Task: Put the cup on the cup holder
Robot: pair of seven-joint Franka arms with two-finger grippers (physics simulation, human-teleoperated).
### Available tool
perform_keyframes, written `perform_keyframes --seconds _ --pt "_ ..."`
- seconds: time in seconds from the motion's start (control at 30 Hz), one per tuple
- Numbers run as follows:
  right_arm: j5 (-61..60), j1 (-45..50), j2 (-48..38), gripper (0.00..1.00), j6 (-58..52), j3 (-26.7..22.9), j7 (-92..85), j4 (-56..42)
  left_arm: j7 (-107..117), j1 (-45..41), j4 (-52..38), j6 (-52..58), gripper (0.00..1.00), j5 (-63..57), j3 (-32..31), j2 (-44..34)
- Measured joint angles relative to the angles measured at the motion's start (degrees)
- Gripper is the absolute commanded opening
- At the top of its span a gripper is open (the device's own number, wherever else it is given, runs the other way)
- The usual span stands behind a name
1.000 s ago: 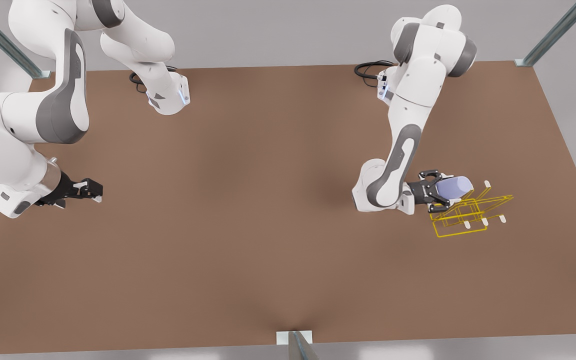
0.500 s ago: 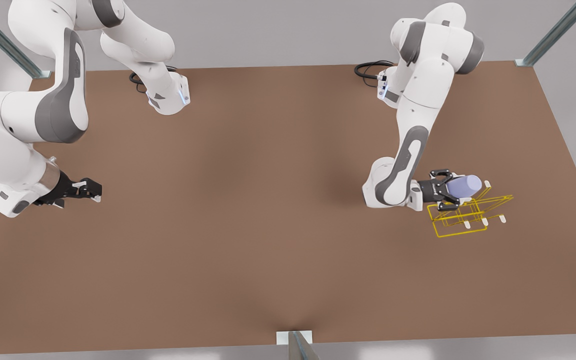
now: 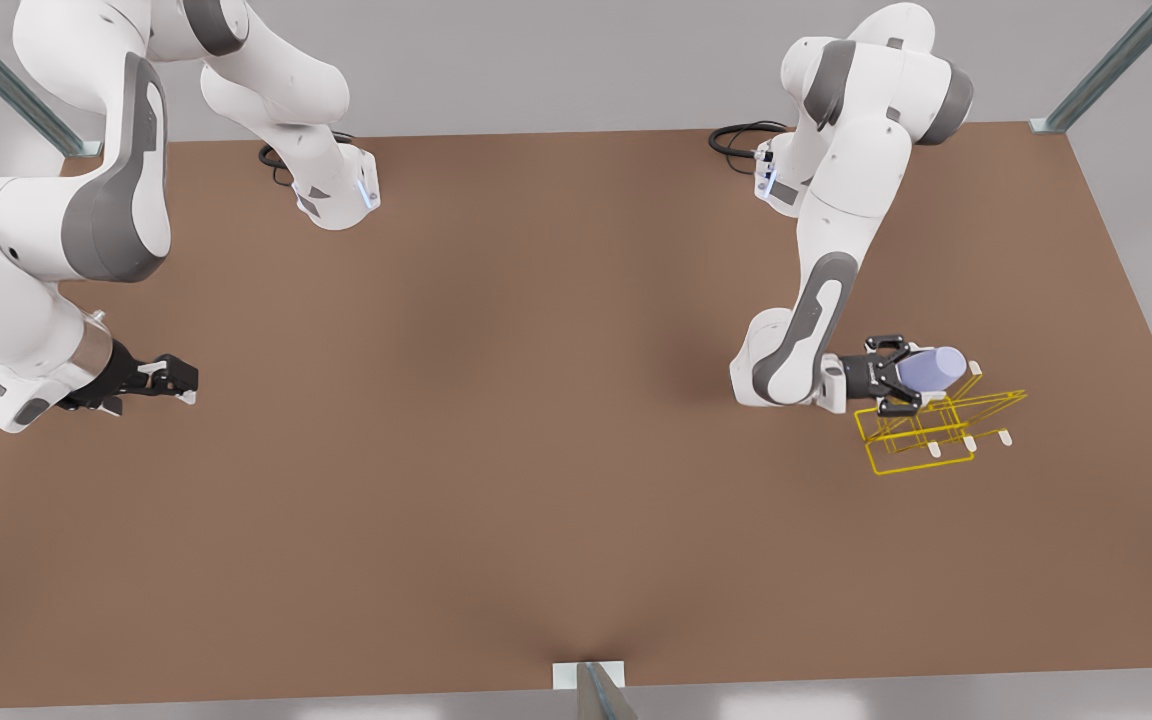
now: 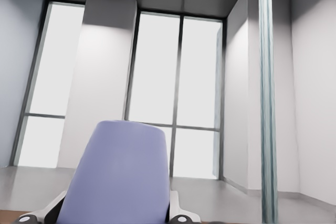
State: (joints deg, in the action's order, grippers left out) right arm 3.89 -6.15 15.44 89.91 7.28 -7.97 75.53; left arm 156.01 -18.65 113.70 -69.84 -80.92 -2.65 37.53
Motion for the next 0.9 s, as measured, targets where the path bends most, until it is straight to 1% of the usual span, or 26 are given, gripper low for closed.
perform_keyframes --seconds 0.23,0.9 --pt "0.1 -0.1 0.0 1.0 0.0 -0.1 0.0 0.0 2.8 0.0 1.9 0.2 0.77 -0.2 0.0 -0.5" --pt "0.1 -0.2 0.1 1.0 0.0 -0.1 0.0 0.0 6.3 -1.6 4.0 0.6 0.77 0.2 -0.6 -1.1"
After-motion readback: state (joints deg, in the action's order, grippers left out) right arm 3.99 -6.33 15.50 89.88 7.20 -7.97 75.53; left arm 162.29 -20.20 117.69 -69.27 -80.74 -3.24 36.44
